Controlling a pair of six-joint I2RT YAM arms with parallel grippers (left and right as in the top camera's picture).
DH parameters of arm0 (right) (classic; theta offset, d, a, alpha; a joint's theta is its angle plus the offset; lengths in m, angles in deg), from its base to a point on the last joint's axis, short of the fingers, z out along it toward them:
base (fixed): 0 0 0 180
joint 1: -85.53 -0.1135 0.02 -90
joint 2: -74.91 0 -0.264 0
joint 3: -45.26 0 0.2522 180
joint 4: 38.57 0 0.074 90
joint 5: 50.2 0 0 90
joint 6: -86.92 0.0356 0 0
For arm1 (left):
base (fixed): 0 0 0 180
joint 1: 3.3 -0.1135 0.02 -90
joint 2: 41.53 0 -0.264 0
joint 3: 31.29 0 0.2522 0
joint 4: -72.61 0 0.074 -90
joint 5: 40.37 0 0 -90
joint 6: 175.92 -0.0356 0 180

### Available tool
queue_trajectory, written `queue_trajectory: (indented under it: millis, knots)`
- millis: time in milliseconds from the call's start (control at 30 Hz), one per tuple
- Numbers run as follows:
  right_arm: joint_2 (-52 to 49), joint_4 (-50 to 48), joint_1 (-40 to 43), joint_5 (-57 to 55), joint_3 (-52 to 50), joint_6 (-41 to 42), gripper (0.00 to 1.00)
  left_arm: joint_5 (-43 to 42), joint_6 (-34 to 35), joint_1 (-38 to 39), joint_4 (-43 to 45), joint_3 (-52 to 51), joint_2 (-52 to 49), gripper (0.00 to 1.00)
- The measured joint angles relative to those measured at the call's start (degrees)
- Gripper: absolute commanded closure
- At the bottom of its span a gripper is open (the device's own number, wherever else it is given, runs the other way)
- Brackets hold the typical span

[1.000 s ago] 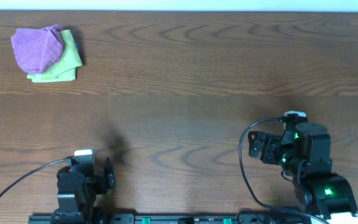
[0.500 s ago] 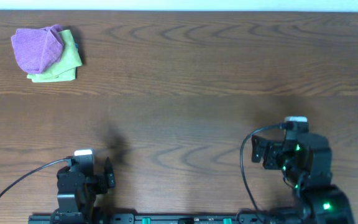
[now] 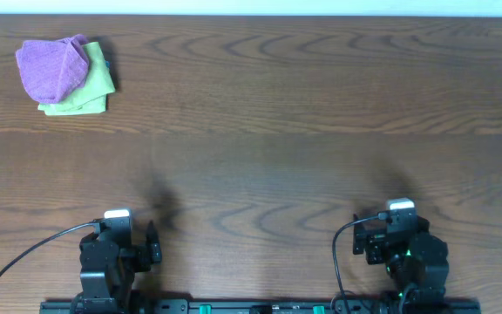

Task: Fold the cloth

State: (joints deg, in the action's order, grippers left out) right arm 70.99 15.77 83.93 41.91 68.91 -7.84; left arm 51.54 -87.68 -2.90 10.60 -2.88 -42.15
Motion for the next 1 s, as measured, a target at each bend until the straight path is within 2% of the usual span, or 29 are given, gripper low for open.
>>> queue_trajectory:
  millis: [200,1000]
  knots:
    - [2.9,1.1,0.1,-0.4,0.0,-1.9,0.01,0.0,0.0,0.0,0.0,0.0,0.0,0.05]
    - [3.0,1.0,0.1,-0.6,0.0,-2.2,0.01,0.0,0.0,0.0,0.0,0.0,0.0,0.05]
